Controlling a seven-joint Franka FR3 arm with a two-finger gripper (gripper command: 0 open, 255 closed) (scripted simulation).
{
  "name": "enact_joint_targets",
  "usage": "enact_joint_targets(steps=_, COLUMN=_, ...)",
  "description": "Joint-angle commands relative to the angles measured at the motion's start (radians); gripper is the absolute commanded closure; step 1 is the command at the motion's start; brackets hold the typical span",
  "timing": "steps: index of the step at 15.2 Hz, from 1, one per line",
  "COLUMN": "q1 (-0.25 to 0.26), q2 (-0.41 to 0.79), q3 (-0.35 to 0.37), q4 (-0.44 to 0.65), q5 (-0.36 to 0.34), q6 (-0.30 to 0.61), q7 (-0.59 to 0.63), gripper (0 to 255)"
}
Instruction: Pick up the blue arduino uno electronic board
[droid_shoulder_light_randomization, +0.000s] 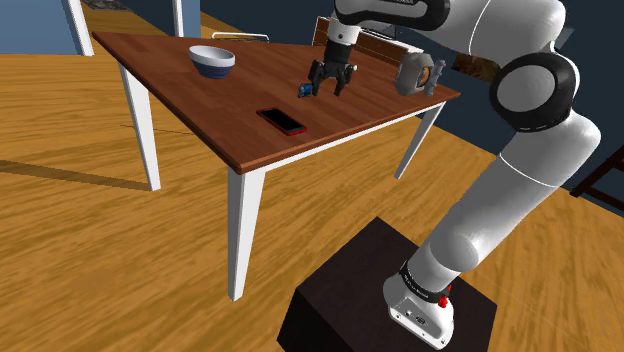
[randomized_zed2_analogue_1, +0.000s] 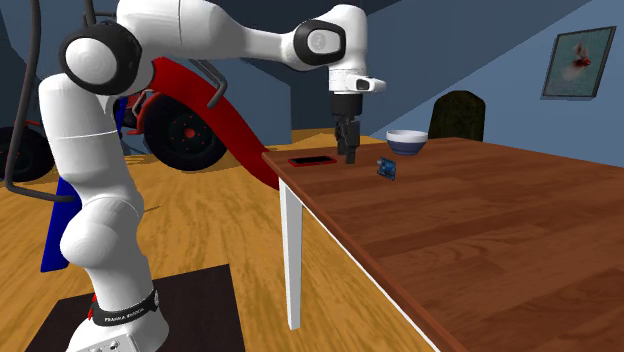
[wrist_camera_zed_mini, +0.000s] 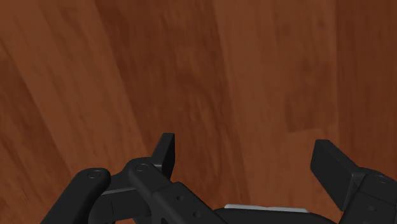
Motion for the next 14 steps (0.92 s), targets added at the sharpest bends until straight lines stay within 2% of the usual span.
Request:
enact_joint_targets(steps=1, q1=-0.003, q2=0.093, q3=-0.004, q4=0.119, q5=0.003, q6=-0.023, q7=-0.003, gripper=0)
enact_joint_targets(steps=4, q1=-0.012, q2=0.23, q3=-0.009, q4=0.299, q5=0.008, q6=-0.063, q7=-0.007, gripper=0)
enact_joint_targets(steps=7, q1=-0.024, q2=0.389, q3=-0.013, q4=0.527, q5=0.017, q6=-0.128, q7=-0.012, gripper=0)
enact_joint_targets(steps=8, q1=-0.026, q2=0.411, q3=-0.014, q4=0.56, q5=0.018, q6=-0.139, q7=-0.012, gripper=0)
enact_joint_targets(steps=14, q1=-0.022, q2=0.378, q3=-0.013, q4=0.428, q5=0.015, q6=-0.04, q7=-0.01, gripper=0)
